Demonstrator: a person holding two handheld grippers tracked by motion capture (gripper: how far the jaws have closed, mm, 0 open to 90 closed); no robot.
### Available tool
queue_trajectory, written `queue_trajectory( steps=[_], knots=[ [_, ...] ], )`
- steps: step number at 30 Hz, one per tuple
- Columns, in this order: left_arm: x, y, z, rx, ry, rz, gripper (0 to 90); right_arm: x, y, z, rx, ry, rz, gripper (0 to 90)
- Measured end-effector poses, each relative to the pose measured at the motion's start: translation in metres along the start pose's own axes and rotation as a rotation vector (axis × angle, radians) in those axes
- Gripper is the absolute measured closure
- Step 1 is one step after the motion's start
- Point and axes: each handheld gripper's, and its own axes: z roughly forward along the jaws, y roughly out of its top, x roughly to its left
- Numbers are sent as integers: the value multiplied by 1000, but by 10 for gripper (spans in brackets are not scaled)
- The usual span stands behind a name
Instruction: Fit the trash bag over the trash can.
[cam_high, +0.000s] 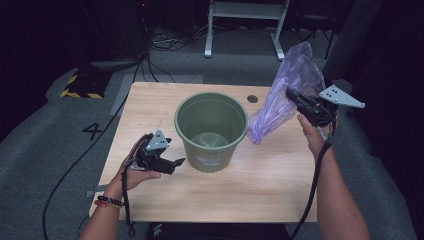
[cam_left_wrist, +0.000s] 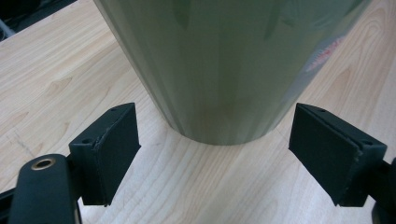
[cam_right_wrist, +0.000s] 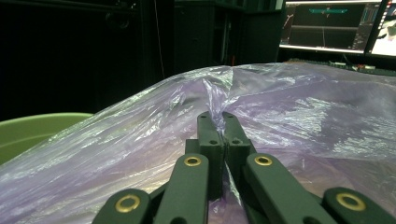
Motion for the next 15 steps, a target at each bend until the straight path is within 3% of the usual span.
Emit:
queue_trajectory(
  steps=[11, 15],
  knots=[
    [0, 11, 15, -5, -15, -3, 159, 9, 11, 15, -25, -28, 12, 899],
    [-1, 15, 25, 5, -44, 13, 152, 18, 15, 24, -30, -27, 5, 899]
  ],
)
